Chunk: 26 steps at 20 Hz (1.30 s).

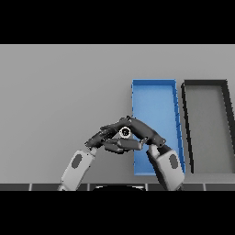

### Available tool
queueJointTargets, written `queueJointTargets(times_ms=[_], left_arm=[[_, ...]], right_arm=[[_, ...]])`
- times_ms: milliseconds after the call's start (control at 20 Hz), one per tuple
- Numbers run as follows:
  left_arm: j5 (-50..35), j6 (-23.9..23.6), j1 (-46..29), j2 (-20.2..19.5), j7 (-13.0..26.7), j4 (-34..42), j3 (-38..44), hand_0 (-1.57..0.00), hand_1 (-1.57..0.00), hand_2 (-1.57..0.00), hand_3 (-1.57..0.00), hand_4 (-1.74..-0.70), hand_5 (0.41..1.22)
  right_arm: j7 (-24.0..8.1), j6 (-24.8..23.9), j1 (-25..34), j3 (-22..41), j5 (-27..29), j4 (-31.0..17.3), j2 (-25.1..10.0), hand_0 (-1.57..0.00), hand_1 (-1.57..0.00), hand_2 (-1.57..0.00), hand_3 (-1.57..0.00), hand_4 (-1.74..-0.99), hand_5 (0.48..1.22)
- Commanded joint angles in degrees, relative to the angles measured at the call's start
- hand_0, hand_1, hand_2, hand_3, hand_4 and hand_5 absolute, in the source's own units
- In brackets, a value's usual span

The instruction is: Pick up the blue pipe and place it into the blue bin.

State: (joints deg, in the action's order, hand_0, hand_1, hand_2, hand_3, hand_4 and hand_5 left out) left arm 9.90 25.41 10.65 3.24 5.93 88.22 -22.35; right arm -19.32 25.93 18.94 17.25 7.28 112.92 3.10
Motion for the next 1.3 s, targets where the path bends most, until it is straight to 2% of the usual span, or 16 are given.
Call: queueJointTargets(times_ms=[0, 100, 150, 300, 400, 550, 700, 900, 1000, 1150, 1250], left_arm=[[-0.32, -0.04, 0.23, 0.09, 1.04, 0.3, 0.23, -0.02, -0.01, -0.01, -0.01, -0.97, 0.512], [-0.12, 0.02, 0.28, 0.12, 1.81, 0.35, -0.01, -0.01, -0.01, -0.01, -0.01, -0.97, 0.493], [0.01, -0.34, -0.1, 0.74, 1.58, 0.71, -0.51, -0.01, -0.01, -0.01, -0.01, -0.97, 0.489], [0.55, -0.47, -1.16, 0.11, 1.23, 1.11, -0.75, 0.0, 0.0, 0.0, 0.0, -0.96, 0.475], [0.32, -0.47, -0.97, -0.01, 1.0, 1.58, -0.51, 0.0, 0.0, 0.0, 0.0, -0.95, 0.474], [0.54, 0.02, -2.1, -1.34, -0.54, 2.45, -0.69, 0.0, 0.0, 0.0, 0.0, -0.95, 0.468], [-0.02, -0.23, -1.84, -1.14, 0.17, 3.52, -0.33, 0.0, 0.0, 0.0, 0.0, -0.95, 0.468], [-0.47, -0.11, -2.81, -1.7, 0.95, 4.44, -0.04, 0.0, 0.0, 0.0, 0.0, -0.95, 0.474], [-0.65, -0.12, -2.4, -1.91, 1.41, 4.33, 0.4, 0.0, 0.0, 0.0, 0.0, -0.95, 0.47], [0.2, -0.58, -1.99, -1.95, -0.38, 3.63, 0.31, 0.0, 0.0, 0.0, 0.0, -0.94, 0.463], [0.87, -1.12, -2.15, -1.5, -0.3, 3.58, -0.18, 0.0, 0.0, 0.0, 0.0, -0.94, 0.46]], right_arm=[[-1.71, -0.24, 1.35, -1.03, 1.95, 0.14, 0.47, -1.57, -1.57, -1.57, -1.57, -1.495, 1.221], [-5.44, -1.16, 3.47, -3.24, 6.94, 1.08, 0.59, -1.57, -1.57, -1.57, -1.57, -1.494, 1.221], [-8.98, -3.03, 5.33, -4.33, 9.62, 2.17, 0.94, -1.57, -1.57, -1.57, -1.57, -1.494, 1.221], [-12.94, -6.95, 13.57, -10.5, 17.19, 2.33, -1.1, -1.57, -1.57, -1.57, -1.57, -1.496, 1.221], [-13.6, -10.21, 19.47, -14.78, 20.09, 1.47, -3.07, -1.57, -1.57, -1.57, -1.57, -1.497, 1.221], [-13.84, -15.27, 25.48, -21.59, 19.79, -1.24, -7.31, -1.57, -1.57, -1.57, -1.57, -1.498, 1.221], [-12.56, -14.55, 26.13, -26.14, 17.05, -5.19, -10.85, -1.57, -1.57, -1.57, -1.57, -1.498, 1.221], [-14.3, -14.68, 22.04, -30.66, 13.41, -8.22, -13.3, -1.57, -1.57, -1.57, -1.57, -1.499, 1.221], [-14.77, -13.42, 18.81, -31.8, 11.94, -8.9, -13.53, -1.57, -1.57, -1.57, -1.57, -1.499, 1.221], [-15.62, -12.71, 14.94, -32.58, 9.19, -10.27, -12.99, -1.57, -1.57, -1.57, -1.57, -1.499, 1.221], [-15.61, -14.09, 11.36, -31.65, 7.01, -11.24, -14.04, -1.57, -1.57, -1.57, -1.57, -1.5, 1.221]])
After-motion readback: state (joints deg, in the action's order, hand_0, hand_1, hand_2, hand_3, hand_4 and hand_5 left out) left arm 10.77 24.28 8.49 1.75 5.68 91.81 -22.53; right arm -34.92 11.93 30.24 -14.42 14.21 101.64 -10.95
